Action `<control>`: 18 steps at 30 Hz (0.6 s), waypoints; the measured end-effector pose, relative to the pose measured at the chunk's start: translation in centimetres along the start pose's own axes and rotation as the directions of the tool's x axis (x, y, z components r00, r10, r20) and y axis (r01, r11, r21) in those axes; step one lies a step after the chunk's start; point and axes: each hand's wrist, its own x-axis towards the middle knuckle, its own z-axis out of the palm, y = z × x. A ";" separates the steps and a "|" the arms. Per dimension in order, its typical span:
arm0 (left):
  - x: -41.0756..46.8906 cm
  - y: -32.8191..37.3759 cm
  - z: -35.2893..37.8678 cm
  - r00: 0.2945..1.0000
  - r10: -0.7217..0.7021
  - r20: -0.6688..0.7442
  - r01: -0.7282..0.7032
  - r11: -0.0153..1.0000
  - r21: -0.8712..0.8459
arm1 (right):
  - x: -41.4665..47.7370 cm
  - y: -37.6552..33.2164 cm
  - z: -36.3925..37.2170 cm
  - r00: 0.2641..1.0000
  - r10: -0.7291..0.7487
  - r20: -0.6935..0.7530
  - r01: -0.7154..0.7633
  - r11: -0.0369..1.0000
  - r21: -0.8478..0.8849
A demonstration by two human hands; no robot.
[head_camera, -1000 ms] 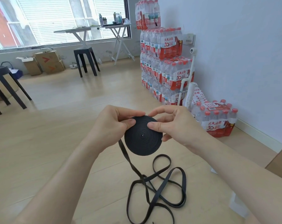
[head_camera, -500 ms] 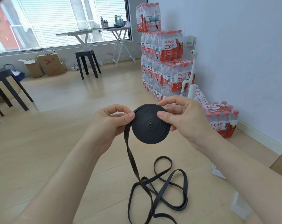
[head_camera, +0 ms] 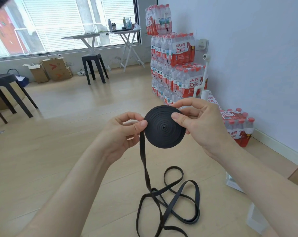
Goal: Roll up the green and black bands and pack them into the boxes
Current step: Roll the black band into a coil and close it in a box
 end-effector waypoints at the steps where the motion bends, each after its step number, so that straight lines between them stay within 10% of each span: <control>1: 0.0 0.0 0.0 1.000 -0.003 0.017 0.003 1.000 -0.013 | 0.0 0.0 0.0 1.000 -0.002 -0.018 0.002 1.000 0.008; 18: -0.5 0.1 1.1 0.985 0.171 -0.018 -0.165 0.969 0.184 | 0.1 0.4 0.2 0.981 0.020 -0.192 -0.002 0.996 0.094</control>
